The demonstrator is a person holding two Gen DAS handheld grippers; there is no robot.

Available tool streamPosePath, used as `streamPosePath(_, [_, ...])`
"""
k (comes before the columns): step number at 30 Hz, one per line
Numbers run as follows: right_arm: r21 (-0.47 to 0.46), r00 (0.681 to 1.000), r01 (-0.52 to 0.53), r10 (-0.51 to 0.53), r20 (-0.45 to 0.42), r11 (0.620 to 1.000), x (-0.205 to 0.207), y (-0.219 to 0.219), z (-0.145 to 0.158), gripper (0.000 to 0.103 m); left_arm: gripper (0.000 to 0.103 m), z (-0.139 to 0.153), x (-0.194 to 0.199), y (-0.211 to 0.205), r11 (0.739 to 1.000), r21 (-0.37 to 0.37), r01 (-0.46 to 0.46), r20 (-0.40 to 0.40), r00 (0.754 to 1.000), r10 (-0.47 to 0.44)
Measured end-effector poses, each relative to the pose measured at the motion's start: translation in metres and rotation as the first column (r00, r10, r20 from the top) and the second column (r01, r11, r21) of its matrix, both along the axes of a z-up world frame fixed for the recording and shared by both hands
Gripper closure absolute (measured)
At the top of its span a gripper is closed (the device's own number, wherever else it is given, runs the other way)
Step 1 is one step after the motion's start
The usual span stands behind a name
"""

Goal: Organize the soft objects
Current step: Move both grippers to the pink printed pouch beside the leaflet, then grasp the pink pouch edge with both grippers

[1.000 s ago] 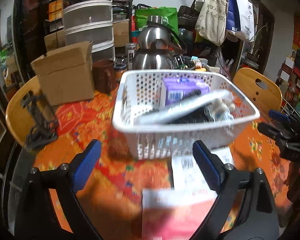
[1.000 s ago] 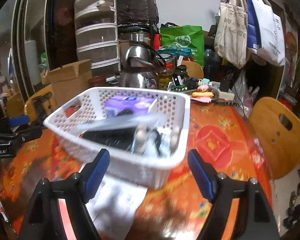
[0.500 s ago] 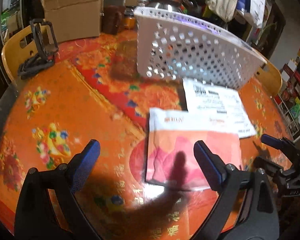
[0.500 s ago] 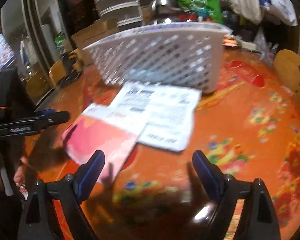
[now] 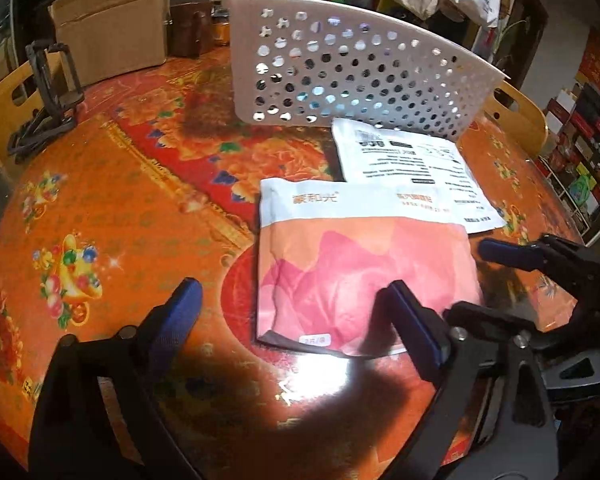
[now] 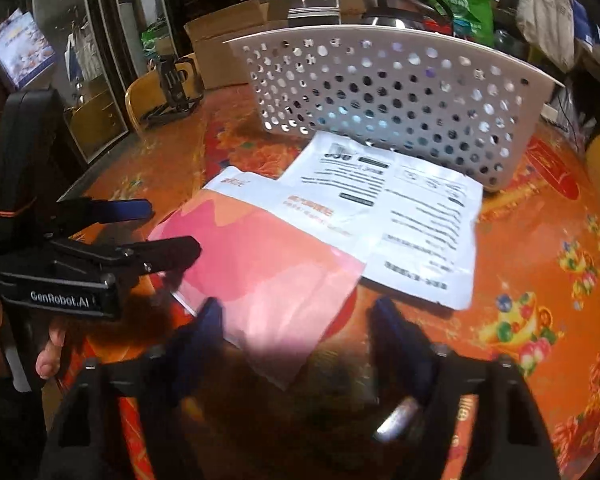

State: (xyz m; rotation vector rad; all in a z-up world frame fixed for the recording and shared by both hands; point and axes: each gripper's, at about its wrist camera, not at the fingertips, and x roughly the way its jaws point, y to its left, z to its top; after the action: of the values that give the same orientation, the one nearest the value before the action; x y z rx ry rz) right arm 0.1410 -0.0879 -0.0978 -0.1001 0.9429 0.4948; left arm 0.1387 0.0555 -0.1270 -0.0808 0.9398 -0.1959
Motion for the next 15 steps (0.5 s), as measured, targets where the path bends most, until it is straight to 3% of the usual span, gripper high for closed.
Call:
streamPosePath(1, [0.008,1.000,-0.015,0.015,-0.004,1.000,0.001,0.003,0.000,0.040,0.023,0.001,0.000,0.000,1.000,-0.008,0.009,0.006,1.000,-0.009])
streamPosePath(5, [-0.008,0.999,-0.049,0.049,-0.004,0.999,0.002,0.014,0.000,0.041,0.041,0.004,-0.002,-0.008,0.998,-0.029,0.053,0.017,0.998,-0.053])
streamPosePath(8, [-0.004,0.998,-0.061,0.061,-0.004,0.998,0.002,0.015,-0.001,0.049,0.044,0.005,-0.003,-0.011,0.997,-0.030,0.074,0.013,0.997,-0.073])
streamPosePath(12, [0.029,0.997,-0.072,0.073,-0.013,0.997,0.002,0.012,0.000,0.066,0.051,0.006,-0.008,-0.016,0.994,-0.051,0.101,0.008,0.995,-0.101])
streamPosePath(15, [0.035,0.997,-0.077,0.078,-0.018,0.996,0.002,0.011,0.001,0.072,0.056,0.006,-0.010,-0.017,0.993,-0.064,0.094,0.011,0.996,-0.094])
